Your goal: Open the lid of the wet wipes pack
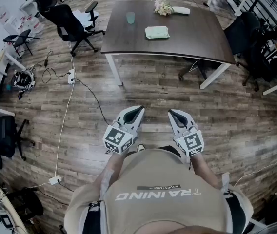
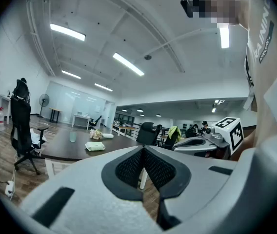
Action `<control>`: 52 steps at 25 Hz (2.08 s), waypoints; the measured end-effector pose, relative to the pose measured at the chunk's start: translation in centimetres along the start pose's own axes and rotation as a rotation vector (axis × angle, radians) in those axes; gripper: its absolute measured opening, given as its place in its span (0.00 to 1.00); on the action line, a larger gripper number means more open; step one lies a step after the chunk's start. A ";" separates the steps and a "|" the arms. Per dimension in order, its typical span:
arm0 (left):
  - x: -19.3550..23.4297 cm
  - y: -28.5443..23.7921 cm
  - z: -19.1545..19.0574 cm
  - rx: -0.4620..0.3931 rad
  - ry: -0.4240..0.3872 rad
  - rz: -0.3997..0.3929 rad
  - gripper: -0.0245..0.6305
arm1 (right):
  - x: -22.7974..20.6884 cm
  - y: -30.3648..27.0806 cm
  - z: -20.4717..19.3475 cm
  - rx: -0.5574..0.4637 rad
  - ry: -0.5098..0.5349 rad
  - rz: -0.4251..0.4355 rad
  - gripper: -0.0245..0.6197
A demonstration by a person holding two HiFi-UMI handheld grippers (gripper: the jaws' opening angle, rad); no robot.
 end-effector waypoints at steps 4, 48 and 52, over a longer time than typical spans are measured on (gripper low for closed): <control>1.9 0.5 -2.1 0.022 0.025 0.012 0.05 | 1.6 -1.5 -0.6 0.018 0.000 -0.007 0.06; 8.3 -24.9 2.7 0.146 -0.044 0.036 0.05 | -24.0 -14.6 -5.2 0.037 -0.238 0.184 0.06; 11.0 -25.5 1.5 0.166 -0.003 0.028 0.05 | -24.4 -15.7 -5.0 0.060 -0.247 0.137 0.06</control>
Point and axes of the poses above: the fingertips, and each gripper's own axes: y backward along the fingers, x to its left, z out of its top, the point moved 4 cm from there along y, backward along the fingers, and after that the axes turned 8 degrees about z, right-handed, at the moved point
